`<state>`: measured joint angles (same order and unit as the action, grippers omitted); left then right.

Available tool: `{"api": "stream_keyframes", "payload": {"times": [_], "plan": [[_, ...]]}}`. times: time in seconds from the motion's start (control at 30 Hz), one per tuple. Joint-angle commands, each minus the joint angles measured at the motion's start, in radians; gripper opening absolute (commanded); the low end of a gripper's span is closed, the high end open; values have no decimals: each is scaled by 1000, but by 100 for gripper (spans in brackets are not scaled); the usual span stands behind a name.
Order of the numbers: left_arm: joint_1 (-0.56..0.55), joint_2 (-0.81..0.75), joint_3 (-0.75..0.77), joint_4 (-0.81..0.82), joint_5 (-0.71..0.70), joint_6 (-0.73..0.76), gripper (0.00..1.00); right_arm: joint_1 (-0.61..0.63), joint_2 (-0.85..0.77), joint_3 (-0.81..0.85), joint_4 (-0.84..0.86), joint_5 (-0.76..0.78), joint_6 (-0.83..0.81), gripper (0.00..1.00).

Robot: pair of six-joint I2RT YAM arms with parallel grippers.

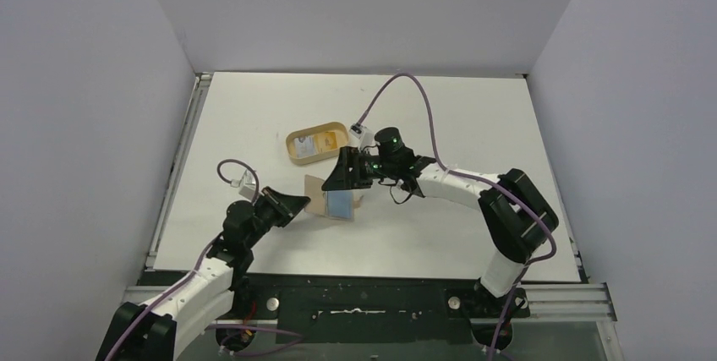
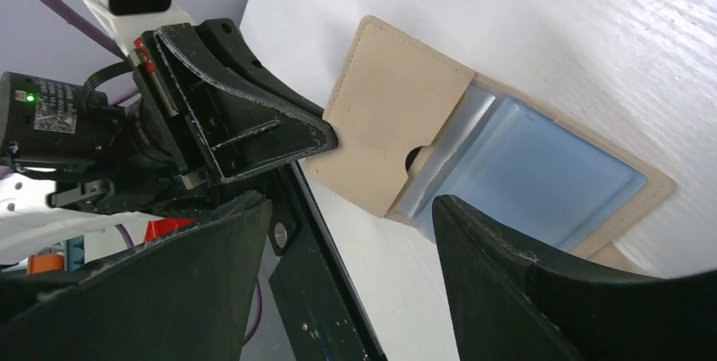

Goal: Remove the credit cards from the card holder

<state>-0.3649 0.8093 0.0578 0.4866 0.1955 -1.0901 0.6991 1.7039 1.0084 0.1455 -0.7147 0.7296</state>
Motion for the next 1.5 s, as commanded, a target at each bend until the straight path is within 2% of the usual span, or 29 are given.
{"api": "stream_keyframes", "payload": {"times": [0.0,0.27,0.73,1.1,1.33,1.47], "plan": [[0,9,-24,227,-16,-83,0,8,22,-22,265,-35,90,72],[0,9,-92,352,-42,-141,0,9,116,-71,479,-52,210,71],[1,9,-94,371,-43,-161,0,24,158,-92,613,-88,277,71],[1,145,-94,493,-42,-164,0,47,235,-90,973,-207,507,71],[1,180,-95,496,-42,-159,0,59,328,-61,1277,-263,712,70],[3,183,-93,463,-28,-160,0,70,355,-39,1339,-263,751,67]]}}
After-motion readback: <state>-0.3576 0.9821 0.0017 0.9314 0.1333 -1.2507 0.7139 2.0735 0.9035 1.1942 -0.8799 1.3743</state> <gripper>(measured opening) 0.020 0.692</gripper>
